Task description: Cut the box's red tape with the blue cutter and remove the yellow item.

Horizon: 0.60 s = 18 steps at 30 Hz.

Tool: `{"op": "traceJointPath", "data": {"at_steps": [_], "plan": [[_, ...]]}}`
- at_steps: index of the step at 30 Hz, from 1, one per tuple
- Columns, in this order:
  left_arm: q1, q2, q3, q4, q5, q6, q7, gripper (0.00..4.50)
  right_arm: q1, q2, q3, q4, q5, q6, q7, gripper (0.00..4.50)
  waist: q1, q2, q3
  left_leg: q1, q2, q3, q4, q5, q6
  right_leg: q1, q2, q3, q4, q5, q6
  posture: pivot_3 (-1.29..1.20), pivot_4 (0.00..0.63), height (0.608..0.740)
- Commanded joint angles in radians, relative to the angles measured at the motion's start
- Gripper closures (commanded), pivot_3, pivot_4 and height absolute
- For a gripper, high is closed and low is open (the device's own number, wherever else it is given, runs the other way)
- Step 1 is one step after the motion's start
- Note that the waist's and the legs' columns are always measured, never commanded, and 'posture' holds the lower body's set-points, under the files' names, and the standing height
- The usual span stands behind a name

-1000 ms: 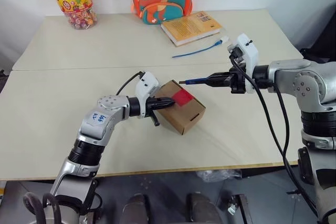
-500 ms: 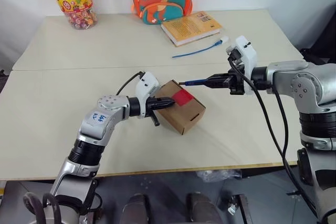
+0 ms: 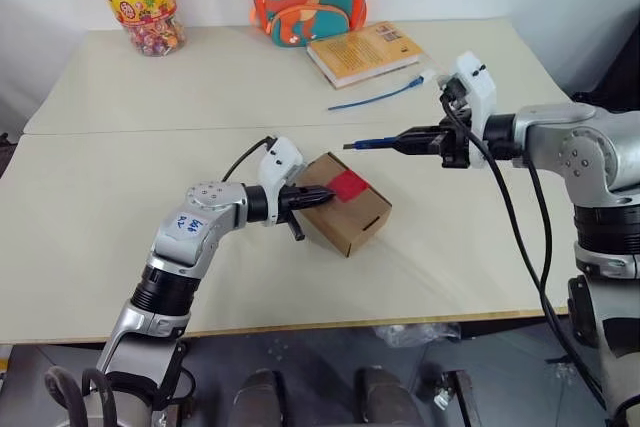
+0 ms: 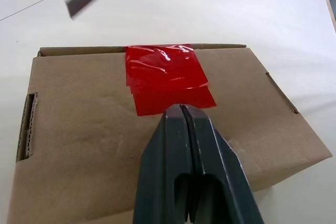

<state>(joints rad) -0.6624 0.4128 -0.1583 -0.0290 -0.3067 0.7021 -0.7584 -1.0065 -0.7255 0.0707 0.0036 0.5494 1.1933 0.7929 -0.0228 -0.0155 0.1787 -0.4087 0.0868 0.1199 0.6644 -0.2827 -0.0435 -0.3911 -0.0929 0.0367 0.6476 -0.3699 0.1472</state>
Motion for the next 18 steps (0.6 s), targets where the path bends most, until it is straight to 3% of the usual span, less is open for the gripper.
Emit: {"op": "traceJointPath", "data": {"at_steps": [1,18], "plan": [[0.016,-0.001,-0.034,0.014,0.01,0.026,-0.009,4.5,0.0,-0.001,-0.022,-0.038,0.008,-0.004,0.003,4.34,0.0,0.0,0.0,0.0,0.0,0.0,0.0,0.0,0.0,0.0,0.0,0.0,0.0,0.0,0.0,0.0,0.15,0.74],[0.016,0.003,-0.031,0.009,0.009,0.035,-0.009,4.5,0.069,0.002,-0.014,-0.092,0.006,0.02,-0.011,4.34,-0.001,0.0,0.0,0.0,0.0,0.0,0.0,0.0,0.0,0.0,0.0,0.0,0.0,0.0,0.0,0.0,0.15,0.74]]}}
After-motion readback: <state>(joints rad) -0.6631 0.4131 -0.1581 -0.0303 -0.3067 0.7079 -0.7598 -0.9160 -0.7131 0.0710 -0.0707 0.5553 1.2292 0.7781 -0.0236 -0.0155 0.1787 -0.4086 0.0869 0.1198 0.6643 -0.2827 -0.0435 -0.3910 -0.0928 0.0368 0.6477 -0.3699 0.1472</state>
